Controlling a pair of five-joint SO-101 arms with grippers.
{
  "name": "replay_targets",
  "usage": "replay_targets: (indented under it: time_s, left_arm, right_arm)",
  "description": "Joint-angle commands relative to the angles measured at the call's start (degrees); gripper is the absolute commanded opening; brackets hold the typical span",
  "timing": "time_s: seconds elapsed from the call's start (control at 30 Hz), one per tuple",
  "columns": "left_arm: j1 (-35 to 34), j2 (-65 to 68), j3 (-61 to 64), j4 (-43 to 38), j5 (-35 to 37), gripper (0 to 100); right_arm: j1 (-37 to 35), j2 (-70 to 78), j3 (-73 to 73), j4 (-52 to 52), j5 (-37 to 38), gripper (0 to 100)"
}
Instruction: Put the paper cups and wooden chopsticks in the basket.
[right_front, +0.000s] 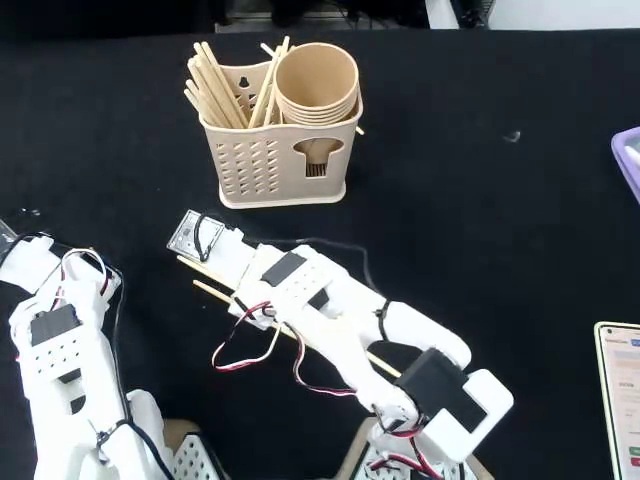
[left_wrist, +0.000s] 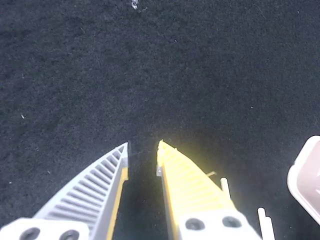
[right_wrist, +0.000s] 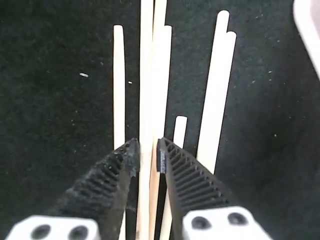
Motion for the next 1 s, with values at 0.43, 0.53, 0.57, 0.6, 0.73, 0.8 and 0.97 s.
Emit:
replay_targets:
  time_s: [0.43, 0.53, 0.57, 0.6, 0.73, 0.8, 0.97]
  left_arm:
    - [-0.04, -1.49, -1.01, -0.97, 0.09, 11]
    - [-0.04, -1.49, -1.01, -0.97, 0.09, 11]
    - [-0.04, -1.49, -1.01, -0.97, 0.09, 11]
    - [-0.04, -1.49, -1.01, -0.97, 0.09, 11]
    - [-0.04, -1.49, -1.1, -0.97, 0.09, 11]
    - [-0.04, -1.49, -1.1, -0.97, 0.09, 11]
    - [-0.04, -1.49, -1.1, -0.97, 0.09, 11]
  right_arm:
    - [-1.58, -2.68, 0.22, -1.05, -0.44, 13.0]
    - [-0.44, -2.59, 0.31, -2.11, -0.18, 13.1]
    - [0.0, -2.59, 0.4, -2.64, -0.18, 13.1]
    - [0.09, -2.33, 0.4, -2.81, -0.18, 13.1]
    - [0.53, -0.31, -0.04, -2.99, 0.0, 12.9]
    - [0.53, 0.13, -0.31, -2.73, 0.88, 12.8]
    - [0.53, 0.4, -0.57, -2.81, 1.41, 12.6]
